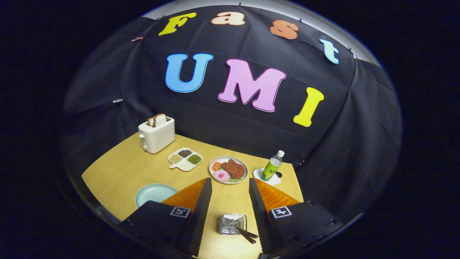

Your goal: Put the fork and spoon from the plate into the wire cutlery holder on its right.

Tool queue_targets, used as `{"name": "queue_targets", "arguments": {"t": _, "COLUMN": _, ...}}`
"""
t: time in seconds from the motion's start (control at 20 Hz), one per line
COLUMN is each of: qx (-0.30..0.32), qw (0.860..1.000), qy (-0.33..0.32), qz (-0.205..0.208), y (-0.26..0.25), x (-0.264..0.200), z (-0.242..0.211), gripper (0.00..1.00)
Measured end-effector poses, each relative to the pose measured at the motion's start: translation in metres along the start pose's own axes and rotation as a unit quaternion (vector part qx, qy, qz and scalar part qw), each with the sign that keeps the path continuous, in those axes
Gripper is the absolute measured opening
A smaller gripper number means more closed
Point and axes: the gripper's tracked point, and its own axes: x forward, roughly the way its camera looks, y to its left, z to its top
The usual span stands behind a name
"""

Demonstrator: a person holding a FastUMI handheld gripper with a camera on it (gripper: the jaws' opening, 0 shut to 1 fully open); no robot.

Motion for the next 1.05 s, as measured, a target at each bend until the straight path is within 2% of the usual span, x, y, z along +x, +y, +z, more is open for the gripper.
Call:
{"name": "queue_targets", "arguments": {"t": 0.25, "qx": 0.026, "qw": 1.000, "qy": -0.001, "qz": -0.002, "y": 0.002, "x": -0.006, "z": 0.001, "gripper": 0.66}}
{"name": "queue_targets", "arguments": {"t": 0.55, "qx": 0.037, "qw": 0.999, "qy": -0.038, "qz": -0.008, "y": 0.004, "x": -0.013, "z": 0.013, "gripper": 0.66}}
{"name": "queue_targets", "arguments": {"t": 1.05, "qx": 0.040, "qw": 0.999, "qy": -0.030, "qz": -0.007, "y": 0.006, "x": -0.014, "z": 0.012, "gripper": 0.66}}
